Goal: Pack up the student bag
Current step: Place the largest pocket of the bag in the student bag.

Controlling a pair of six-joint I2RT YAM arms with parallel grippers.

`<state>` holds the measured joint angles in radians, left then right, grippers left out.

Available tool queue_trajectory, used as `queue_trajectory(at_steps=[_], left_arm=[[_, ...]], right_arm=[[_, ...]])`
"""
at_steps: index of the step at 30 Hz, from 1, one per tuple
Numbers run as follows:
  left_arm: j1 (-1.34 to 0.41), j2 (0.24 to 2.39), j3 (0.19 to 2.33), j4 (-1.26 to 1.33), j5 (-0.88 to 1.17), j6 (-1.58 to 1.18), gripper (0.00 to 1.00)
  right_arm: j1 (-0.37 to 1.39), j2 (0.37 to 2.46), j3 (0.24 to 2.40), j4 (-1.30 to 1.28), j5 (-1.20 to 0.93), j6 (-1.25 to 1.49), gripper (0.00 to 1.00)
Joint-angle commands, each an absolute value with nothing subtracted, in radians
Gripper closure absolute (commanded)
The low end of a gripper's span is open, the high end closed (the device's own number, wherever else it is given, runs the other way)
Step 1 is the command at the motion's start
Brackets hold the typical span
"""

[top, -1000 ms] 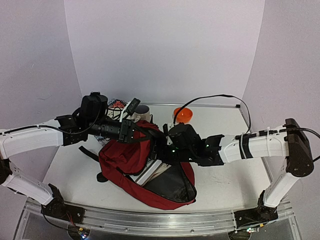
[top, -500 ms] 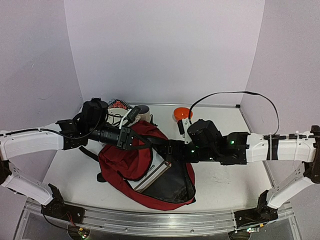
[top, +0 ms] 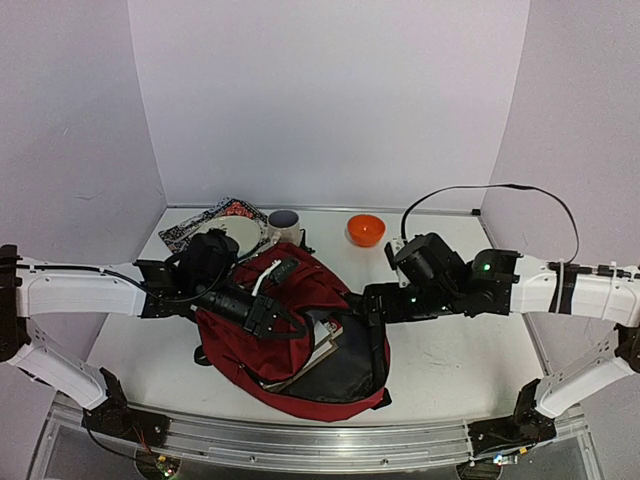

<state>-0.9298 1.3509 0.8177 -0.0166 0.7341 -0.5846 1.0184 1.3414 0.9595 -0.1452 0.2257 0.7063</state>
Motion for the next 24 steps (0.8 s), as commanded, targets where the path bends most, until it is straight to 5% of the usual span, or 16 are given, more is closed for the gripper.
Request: queue_trajectory(at_steps=[1, 10, 15, 24], left_arm=[[-0.965, 1.407, 0.850, -0.059, 0.690, -0.512, 0.79], [-1.040, 1.425, 0.973, -0.175, 0.614, -0.403, 0.56], [-1.040, 1.373, 1.043, -0.293, 0.554, -0.306, 0.44], [-1.006, 1.426, 1.185, -0.417, 0.342, -0.236, 0.41]], right_arm=[[0.957, 1.269, 1.003, -0.257, 0.229, 0.645, 0.02], [0.884, 1.399, 1.120, -0.255, 0.149, 0.543, 0.15], [0.861, 1.515, 1.181, -0.240, 0.129, 0.505, 0.37], [0.859, 1.601, 1.189, -0.165, 0.042, 0.489, 0.55]])
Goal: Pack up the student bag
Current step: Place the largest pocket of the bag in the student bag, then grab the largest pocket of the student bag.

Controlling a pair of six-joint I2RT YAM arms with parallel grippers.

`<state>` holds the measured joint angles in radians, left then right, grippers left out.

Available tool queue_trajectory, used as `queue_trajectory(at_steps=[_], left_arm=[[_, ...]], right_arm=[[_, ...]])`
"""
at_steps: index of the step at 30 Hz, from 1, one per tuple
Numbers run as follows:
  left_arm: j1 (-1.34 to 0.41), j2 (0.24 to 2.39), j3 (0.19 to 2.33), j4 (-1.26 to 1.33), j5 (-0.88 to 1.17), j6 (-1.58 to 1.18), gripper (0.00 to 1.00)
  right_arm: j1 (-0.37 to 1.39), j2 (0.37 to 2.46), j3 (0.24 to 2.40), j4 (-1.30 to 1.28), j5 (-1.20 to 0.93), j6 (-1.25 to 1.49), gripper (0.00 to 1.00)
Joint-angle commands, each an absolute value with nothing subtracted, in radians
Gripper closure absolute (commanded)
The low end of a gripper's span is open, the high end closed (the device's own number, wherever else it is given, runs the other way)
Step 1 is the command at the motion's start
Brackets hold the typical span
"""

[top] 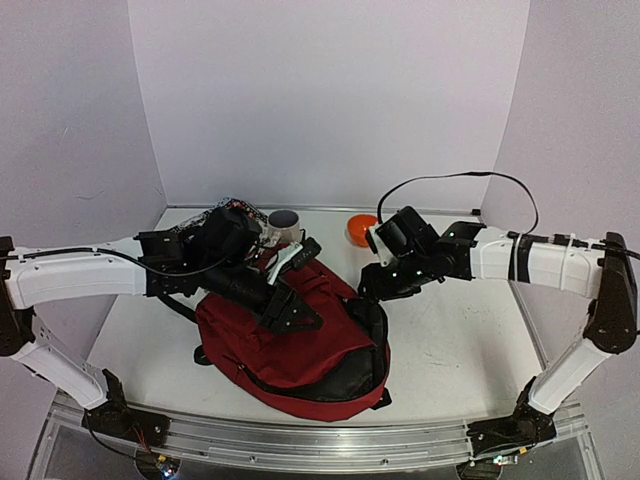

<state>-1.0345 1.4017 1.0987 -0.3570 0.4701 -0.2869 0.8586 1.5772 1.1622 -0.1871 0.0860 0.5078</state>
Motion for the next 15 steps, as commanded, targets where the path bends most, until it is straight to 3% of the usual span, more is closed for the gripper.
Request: queue_trajectory(at_steps=[1, 15], left_arm=[[-0.999, 1.450, 1.206, -0.423, 0.330, -0.234, 0.40], [-0.982, 1.710, 1.385, -0.435, 0.155, -0.218, 0.33]], right_arm=[[0.858, 1.612, 1.185, -0.155, 0.028, 0.489, 0.56], [0.889, 1.750, 1.157, -0.063, -0.075, 0.514, 0.58]])
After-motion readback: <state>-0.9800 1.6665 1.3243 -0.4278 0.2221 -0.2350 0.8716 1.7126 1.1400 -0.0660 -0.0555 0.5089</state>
